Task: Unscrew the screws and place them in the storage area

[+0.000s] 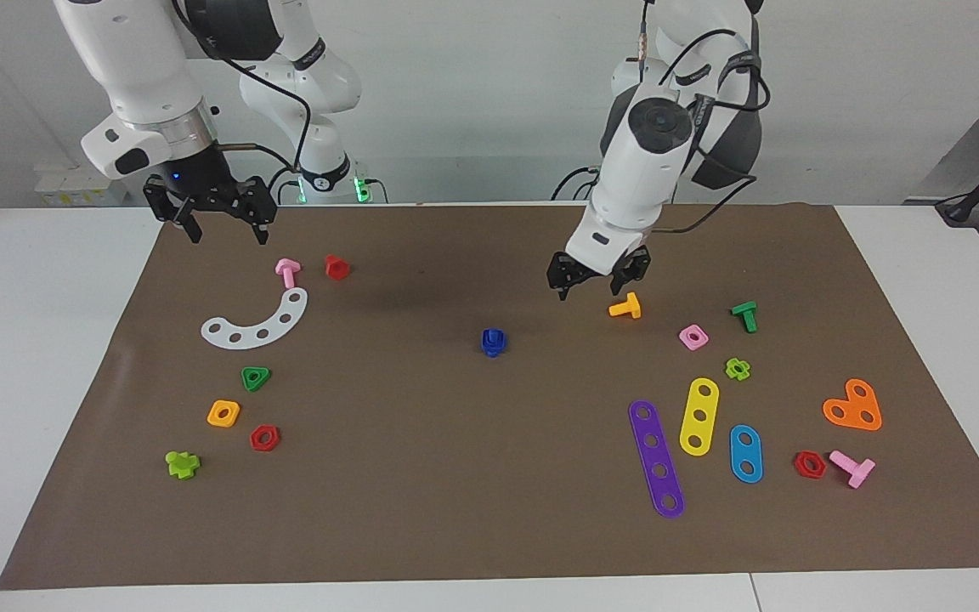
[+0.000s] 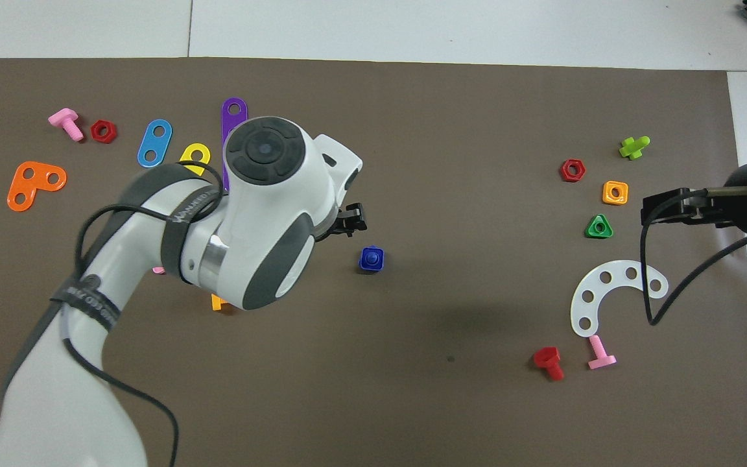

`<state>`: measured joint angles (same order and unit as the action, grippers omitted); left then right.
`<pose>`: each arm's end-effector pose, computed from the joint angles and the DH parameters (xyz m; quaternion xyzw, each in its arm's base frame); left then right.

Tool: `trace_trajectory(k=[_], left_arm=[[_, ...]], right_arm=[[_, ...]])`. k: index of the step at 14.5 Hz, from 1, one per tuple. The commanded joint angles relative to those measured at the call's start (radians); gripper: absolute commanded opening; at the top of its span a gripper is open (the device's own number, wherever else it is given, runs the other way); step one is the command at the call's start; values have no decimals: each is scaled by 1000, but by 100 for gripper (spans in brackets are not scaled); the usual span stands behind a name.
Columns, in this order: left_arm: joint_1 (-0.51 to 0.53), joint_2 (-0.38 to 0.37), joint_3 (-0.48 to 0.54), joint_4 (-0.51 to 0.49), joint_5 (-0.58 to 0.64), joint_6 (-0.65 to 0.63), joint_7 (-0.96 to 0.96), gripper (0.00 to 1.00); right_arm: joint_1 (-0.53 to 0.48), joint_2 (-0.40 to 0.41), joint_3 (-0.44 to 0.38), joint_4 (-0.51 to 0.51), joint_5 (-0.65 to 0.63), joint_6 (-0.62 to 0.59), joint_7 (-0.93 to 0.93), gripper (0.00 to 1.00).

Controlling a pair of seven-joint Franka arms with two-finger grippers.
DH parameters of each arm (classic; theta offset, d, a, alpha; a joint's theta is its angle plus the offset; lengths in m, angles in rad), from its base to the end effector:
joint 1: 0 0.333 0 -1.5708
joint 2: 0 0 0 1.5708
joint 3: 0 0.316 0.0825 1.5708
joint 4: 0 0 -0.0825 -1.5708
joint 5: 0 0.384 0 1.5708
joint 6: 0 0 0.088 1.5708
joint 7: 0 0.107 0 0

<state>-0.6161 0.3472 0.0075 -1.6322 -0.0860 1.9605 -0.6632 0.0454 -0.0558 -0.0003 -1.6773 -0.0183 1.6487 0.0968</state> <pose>0.5350 -0.3803 0.4168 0.9983 0.0438 -0.0303 0.0252 0.5428 0.0227 0.6115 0.9995 -0.0253 0.0142 0.0081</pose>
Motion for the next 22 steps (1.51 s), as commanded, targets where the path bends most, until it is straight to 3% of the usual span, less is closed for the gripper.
trace_trajectory(k=[1, 4, 9, 16, 20, 22], left_arm=[[-56, 64, 19, 22, -12, 99, -68, 92], [-80, 110, 19, 0, -8, 201, -96, 90], [-96, 111, 17, -130, -1, 388, -9, 84], [-106, 107, 19, -132, 0, 353, 71, 69], [-111, 105, 19, -130, 2, 339, 76, 52], [-112, 105, 19, -126, 2, 319, 76, 37]], right_arm=[[-13, -24, 6, -22, 0, -10, 6, 100], [-13, -24, 6, -24, 0, -9, 15, 100], [-13, -26, 6, -33, 0, -4, 18, 100], [-13, -39, 6, -53, 0, 0, 18, 100], [-12, -41, 6, -56, 0, -1, 17, 100], [-12, -41, 6, -56, 0, -1, 17, 100]])
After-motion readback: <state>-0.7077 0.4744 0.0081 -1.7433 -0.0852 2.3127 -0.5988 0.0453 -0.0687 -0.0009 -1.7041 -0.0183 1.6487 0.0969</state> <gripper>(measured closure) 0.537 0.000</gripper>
